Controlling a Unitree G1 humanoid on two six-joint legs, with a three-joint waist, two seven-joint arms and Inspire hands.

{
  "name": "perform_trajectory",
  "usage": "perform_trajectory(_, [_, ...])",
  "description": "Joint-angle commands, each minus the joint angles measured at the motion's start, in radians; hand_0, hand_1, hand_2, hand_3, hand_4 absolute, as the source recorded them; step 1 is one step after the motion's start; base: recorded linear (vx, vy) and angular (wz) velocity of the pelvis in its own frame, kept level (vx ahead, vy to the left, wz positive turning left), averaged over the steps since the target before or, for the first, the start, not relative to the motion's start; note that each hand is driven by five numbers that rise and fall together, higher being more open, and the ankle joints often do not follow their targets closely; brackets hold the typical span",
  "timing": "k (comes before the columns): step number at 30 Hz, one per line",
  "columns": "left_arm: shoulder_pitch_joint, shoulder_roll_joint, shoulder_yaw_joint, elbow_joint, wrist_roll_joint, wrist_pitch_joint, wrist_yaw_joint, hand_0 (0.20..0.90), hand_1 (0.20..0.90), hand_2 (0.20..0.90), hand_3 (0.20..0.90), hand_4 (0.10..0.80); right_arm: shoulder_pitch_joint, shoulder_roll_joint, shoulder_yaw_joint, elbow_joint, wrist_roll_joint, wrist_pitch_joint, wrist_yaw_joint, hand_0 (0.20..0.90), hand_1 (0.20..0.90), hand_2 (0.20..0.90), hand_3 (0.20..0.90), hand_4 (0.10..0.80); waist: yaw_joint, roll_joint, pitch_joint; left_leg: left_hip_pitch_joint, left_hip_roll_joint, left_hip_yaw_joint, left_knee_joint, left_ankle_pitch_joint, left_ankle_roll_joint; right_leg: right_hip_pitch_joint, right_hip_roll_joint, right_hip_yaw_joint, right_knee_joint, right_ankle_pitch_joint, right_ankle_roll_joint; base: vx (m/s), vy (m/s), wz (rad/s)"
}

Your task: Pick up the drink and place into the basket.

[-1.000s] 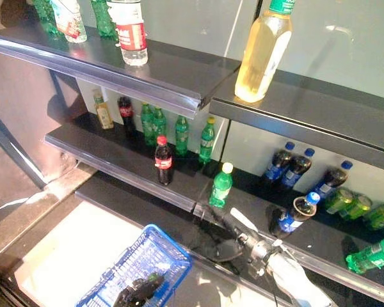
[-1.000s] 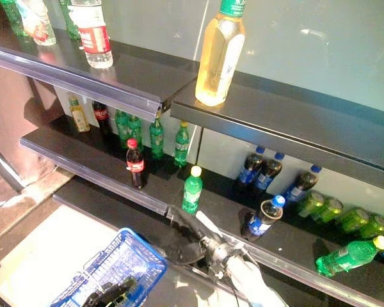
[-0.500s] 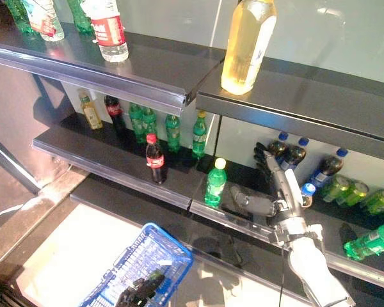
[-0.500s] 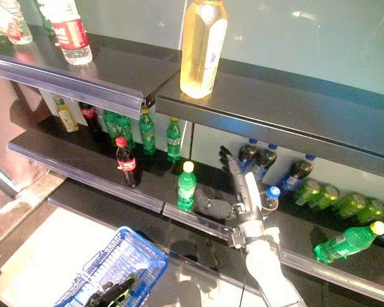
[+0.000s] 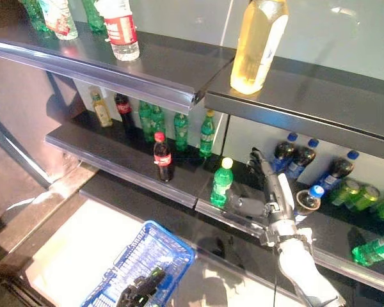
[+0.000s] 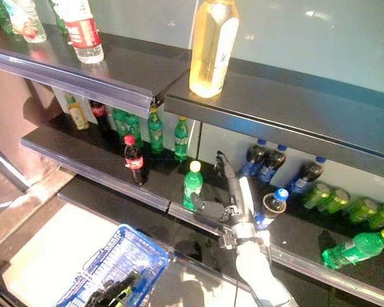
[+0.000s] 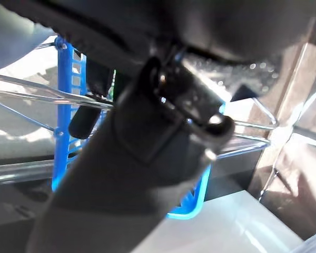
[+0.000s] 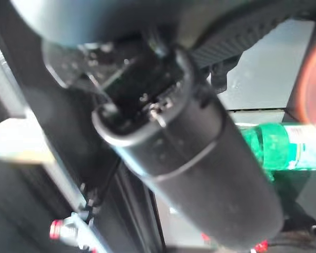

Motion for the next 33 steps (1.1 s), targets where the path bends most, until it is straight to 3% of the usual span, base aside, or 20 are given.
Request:
perform_trajectory(1, [-0.017, -0.014, -0.060, -0.062, -0.007, -0.097, 0.002, 0.300, 0.300, 0.300, 0.200, 0.100, -0.155, 0.022, -0.047, -0.061, 0.009, -0.097, -0.142, 0.900, 0.900, 0.900, 0.900, 0.800, 0.030, 0.007, 0.059, -0.087, 0.045, -0.057, 0.286, -0.143, 0.007, -0.150, -0.062, -0.048, 0.246, -0.038, -0.054, -0.097, 0.025, 0.37])
perform_trajectory(6, [-0.038, -0.014, -0.078, -0.079, -0.028, -0.098, 0.017, 0.300, 0.300, 0.300, 0.200, 0.100, -0.228, 0.055, -0.046, -0.015, -0.044, -0.098, -0.262, 0.900, 0.900, 0.900, 0.900, 0.800, 0.031, 0.024, 0.110, -0.143, 0.048, -0.069, 0.346, -0.153, 0.001, -0.206, -0.069, -0.043, 0.306, -0.054, -0.069, -0.066, 0.045, 0.19])
perform_trajectory(12, [-0.030, -0.027, -0.096, -0.100, -0.043, -0.110, 0.019, 0.300, 0.300, 0.300, 0.200, 0.100, -0.269, 0.073, -0.075, -0.003, -0.093, -0.107, -0.384, 0.900, 0.900, 0.900, 0.900, 0.800, 0.028, 0.052, 0.160, -0.198, 0.050, -0.070, 0.382, -0.107, -0.006, -0.261, -0.079, -0.036, 0.349, -0.059, -0.074, -0.061, 0.068, 0.04])
perform_trajectory(19, [-0.032, -0.029, -0.140, -0.146, -0.059, -0.132, -0.003, 0.300, 0.300, 0.300, 0.200, 0.100, -0.290, 0.067, -0.058, -0.007, -0.083, -0.082, -0.363, 0.900, 0.900, 0.900, 0.900, 0.800, 0.016, 0.079, 0.222, -0.262, 0.063, -0.067, 0.434, -0.034, -0.021, -0.313, -0.084, -0.024, 0.397, -0.060, -0.080, -0.041, 0.041, -0.03])
perform_trajectory(26, [-0.041, -0.019, -0.164, -0.198, -0.112, -0.153, -0.003, 0.300, 0.300, 0.300, 0.200, 0.100, -0.316, 0.071, -0.046, -0.001, -0.091, -0.086, -0.386, 0.900, 0.900, 0.900, 0.900, 0.800, 0.014, 0.083, 0.270, -0.321, 0.083, -0.069, 0.473, 0.005, -0.028, -0.352, -0.082, -0.010, 0.435, -0.068, -0.085, -0.035, 0.000, -0.07])
perform_trajectory(33, [-0.081, 0.010, -0.195, -0.219, -0.153, -0.157, -0.011, 0.300, 0.300, 0.300, 0.200, 0.100, -0.448, 0.081, -0.061, 0.048, -0.081, -0.055, -0.447, 0.900, 0.900, 0.900, 0.900, 0.800, 0.034, 0.094, 0.360, -0.422, 0.086, -0.102, 0.532, 0.047, -0.029, -0.408, -0.081, -0.009, 0.484, -0.070, -0.096, -0.036, -0.006, -0.03])
